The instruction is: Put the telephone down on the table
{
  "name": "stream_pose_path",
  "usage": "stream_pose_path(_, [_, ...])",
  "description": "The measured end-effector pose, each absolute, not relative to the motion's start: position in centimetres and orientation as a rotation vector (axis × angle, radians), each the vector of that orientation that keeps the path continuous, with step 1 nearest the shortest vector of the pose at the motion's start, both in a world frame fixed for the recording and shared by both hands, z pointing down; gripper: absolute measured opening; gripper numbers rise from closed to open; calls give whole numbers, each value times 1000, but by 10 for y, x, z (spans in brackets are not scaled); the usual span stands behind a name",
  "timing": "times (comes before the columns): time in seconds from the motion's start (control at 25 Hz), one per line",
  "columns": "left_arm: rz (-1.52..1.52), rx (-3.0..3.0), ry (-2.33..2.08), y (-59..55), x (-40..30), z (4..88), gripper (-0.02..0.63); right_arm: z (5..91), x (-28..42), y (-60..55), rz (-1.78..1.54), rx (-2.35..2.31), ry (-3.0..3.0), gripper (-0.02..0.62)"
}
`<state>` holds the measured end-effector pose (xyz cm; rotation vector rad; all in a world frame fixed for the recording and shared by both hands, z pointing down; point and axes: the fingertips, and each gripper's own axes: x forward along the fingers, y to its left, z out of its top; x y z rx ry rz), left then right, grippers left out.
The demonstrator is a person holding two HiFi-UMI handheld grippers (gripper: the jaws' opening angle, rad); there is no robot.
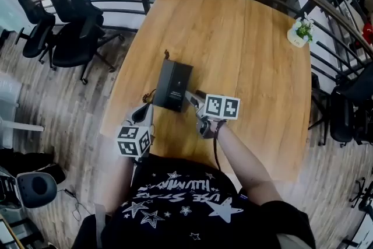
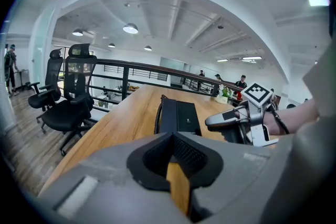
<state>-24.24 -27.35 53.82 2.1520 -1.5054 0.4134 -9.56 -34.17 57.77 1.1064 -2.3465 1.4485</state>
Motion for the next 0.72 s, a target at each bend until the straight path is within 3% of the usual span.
stream_pose_path(0.4, [334, 2003, -1657, -214, -213, 544, 3, 566, -80, -302, 1217, 889, -2410, 193])
stream_pose_path(0.72, [295, 1865, -1795, -161, -206, 537, 2, 564, -83, -278, 853, 812, -2433, 87])
